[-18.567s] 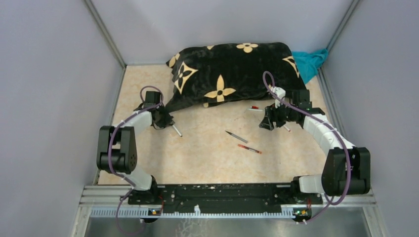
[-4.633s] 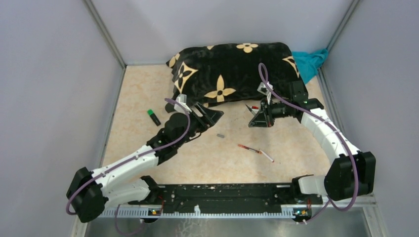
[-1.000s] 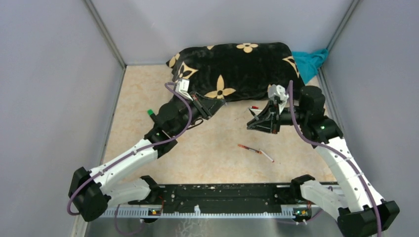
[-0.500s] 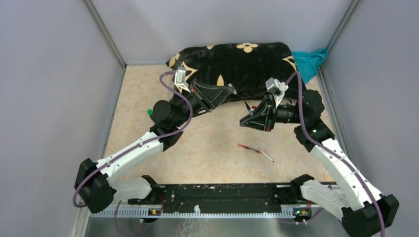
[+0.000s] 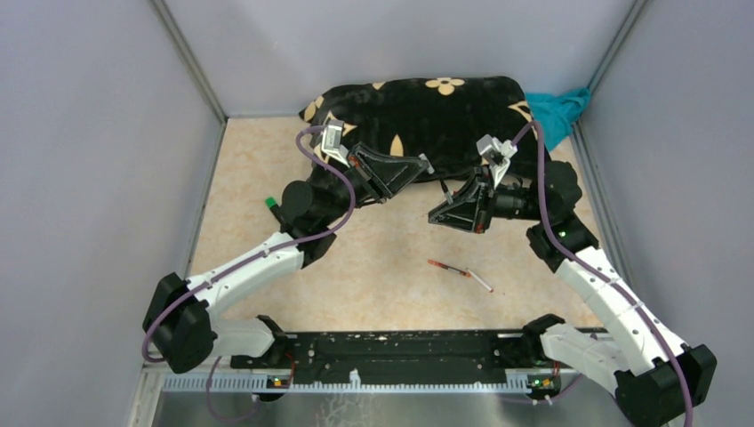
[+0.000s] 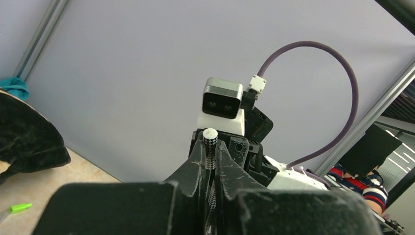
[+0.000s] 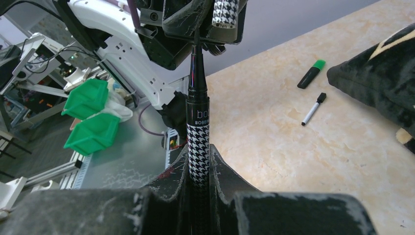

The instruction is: Insert the pens into the pen caps

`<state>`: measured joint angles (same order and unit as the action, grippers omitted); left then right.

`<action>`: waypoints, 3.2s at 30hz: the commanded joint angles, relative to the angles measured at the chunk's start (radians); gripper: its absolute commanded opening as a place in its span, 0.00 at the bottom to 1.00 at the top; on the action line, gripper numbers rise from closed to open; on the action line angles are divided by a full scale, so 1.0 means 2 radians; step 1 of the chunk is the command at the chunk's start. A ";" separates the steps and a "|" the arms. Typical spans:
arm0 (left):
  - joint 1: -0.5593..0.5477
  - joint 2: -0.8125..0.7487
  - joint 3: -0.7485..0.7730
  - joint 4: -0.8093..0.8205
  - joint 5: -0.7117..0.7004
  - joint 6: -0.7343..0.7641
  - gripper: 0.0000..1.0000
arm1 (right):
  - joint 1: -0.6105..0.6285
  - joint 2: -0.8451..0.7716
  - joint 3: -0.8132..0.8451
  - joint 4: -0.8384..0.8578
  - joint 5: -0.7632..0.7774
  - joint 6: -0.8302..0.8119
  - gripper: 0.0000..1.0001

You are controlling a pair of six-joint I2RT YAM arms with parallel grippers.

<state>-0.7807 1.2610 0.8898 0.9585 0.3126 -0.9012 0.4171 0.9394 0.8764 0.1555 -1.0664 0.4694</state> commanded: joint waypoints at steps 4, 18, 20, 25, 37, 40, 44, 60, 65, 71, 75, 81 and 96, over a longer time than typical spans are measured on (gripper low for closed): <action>0.001 0.003 0.015 0.029 0.020 -0.006 0.00 | 0.010 0.007 0.001 0.009 0.009 0.005 0.00; 0.001 0.004 0.017 0.029 0.021 -0.010 0.00 | 0.013 0.008 0.001 0.004 0.010 0.000 0.00; 0.001 0.005 0.017 0.028 0.023 -0.010 0.00 | 0.013 0.008 0.001 0.004 0.010 -0.001 0.00; 0.001 0.006 0.016 0.026 0.025 -0.012 0.00 | 0.015 0.008 0.003 0.004 0.010 -0.001 0.00; 0.000 0.011 0.020 0.026 0.035 -0.018 0.00 | 0.015 0.011 0.007 0.004 0.012 -0.001 0.00; 0.000 0.012 0.020 0.025 0.039 -0.017 0.00 | 0.015 0.012 0.010 0.004 0.012 -0.001 0.00; 0.000 0.012 0.018 0.016 0.042 -0.012 0.00 | 0.015 0.014 0.013 0.003 0.012 -0.002 0.00; 0.000 -0.003 0.030 -0.096 0.072 0.051 0.00 | 0.015 0.020 0.041 -0.021 0.011 -0.026 0.00; 0.000 -0.015 0.018 -0.092 0.059 0.052 0.00 | 0.015 0.019 0.046 -0.032 0.010 -0.037 0.00; 0.001 -0.026 0.005 -0.073 0.042 0.044 0.00 | 0.015 0.015 0.047 -0.040 0.007 -0.045 0.00; 0.001 -0.021 0.009 -0.072 0.049 0.037 0.00 | 0.015 0.014 0.047 -0.038 0.007 -0.046 0.00; 0.000 -0.005 0.021 -0.078 0.084 0.025 0.00 | 0.015 0.016 0.051 -0.037 0.021 -0.048 0.00; -0.031 0.011 0.026 -0.220 0.129 0.069 0.00 | 0.014 0.053 0.121 -0.051 0.087 -0.068 0.00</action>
<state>-0.7792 1.2499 0.9581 0.7128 0.4305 -0.7868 0.4423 1.0214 0.9962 -0.0612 -1.0061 0.3492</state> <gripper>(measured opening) 0.079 0.086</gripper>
